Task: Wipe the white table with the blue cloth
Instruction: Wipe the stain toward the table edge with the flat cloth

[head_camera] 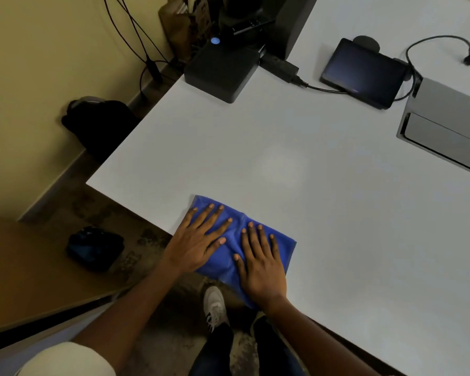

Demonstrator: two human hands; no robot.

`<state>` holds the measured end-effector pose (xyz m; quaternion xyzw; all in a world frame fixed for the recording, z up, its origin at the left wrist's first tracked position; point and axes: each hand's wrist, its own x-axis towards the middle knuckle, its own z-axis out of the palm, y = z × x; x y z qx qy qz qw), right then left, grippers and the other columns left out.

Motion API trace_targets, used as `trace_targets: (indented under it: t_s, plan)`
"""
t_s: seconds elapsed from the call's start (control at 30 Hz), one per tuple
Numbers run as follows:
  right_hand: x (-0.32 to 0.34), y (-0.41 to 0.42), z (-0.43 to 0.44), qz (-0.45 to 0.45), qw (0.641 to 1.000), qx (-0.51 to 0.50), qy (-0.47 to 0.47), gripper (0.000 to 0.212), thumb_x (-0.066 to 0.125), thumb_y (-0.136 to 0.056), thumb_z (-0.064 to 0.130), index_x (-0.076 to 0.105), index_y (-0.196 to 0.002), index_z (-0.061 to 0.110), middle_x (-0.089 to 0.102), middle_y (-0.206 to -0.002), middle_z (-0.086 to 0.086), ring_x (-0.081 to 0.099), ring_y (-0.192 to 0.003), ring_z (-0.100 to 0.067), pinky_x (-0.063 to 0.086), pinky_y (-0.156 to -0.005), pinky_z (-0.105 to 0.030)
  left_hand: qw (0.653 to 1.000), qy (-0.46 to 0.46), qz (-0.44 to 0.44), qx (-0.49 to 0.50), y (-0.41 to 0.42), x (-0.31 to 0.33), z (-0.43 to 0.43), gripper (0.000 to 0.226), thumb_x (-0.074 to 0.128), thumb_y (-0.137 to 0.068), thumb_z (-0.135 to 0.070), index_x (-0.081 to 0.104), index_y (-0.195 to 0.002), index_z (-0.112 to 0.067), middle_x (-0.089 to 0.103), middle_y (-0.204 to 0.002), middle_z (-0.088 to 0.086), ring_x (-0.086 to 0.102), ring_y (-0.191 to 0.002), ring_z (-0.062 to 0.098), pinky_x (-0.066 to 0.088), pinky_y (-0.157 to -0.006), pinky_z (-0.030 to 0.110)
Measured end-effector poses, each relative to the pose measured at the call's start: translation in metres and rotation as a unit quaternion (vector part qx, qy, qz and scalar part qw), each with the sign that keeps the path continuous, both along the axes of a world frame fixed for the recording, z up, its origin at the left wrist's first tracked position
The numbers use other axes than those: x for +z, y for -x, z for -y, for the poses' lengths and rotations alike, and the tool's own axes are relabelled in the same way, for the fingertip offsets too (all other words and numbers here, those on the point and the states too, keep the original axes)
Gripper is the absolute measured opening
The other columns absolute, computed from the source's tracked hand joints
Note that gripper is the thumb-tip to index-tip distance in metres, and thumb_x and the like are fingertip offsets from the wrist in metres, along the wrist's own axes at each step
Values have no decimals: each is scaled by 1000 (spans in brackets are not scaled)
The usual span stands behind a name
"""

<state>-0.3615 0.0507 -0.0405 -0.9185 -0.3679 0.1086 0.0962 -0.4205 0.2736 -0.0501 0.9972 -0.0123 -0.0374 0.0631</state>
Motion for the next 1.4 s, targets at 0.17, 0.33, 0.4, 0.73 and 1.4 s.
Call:
trace_targets:
  t_s: [0.17, 0.33, 0.4, 0.73, 1.4]
  plan:
    - [1, 46, -12, -10, 1000, 28, 9, 63, 37, -106, 43, 23, -160, 15, 17, -169, -7, 15, -156, -30, 15, -121, -51, 999, 10, -9, -42, 35, 6, -16, 57, 31, -108, -47, 21, -162, -31, 17, -172, 1, 14, -159, 25, 21, -126, 53]
    - [10, 55, -16, -68, 994, -16, -80, 64, 33, -106, 53, 31, -159, 17, 22, -168, -4, 15, -157, -23, 13, -124, -47, 994, 104, 13, -31, 43, 25, -33, 48, 37, -107, -45, 50, -149, -28, 40, -163, 1, 37, -152, 23, 28, -122, 43]
    - [11, 41, -11, -39, 990, -48, -123, 53, 50, -103, 38, 47, -150, 13, 39, -161, -9, 32, -148, -27, 31, -119, -46, 993, 111, 29, 4, 27, 33, -33, 44, 40, -105, -38, 56, -144, -24, 54, -152, 2, 56, -135, 23, 39, -110, 40]
    - [7, 27, -10, 15, 998, -16, -55, 64, 79, -70, 26, 59, -130, 14, 54, -119, -6, 47, -105, -26, 38, -88, -42, 992, 110, -31, -53, -3, 54, -58, 34, 46, -92, -30, 73, -110, -19, 70, -109, -1, 64, -96, 17, 58, -76, 34]
    - [144, -75, 11, -284, 927, -34, -241, 18, 41, -109, 27, 56, -116, 32, 73, -85, 6, 69, -73, -14, 56, -66, -28, 879, 376, -282, 77, -97, 178, -76, 19, 53, -76, -27, 72, -80, -30, 68, -71, 0, 62, -71, 10, 53, -81, 41]
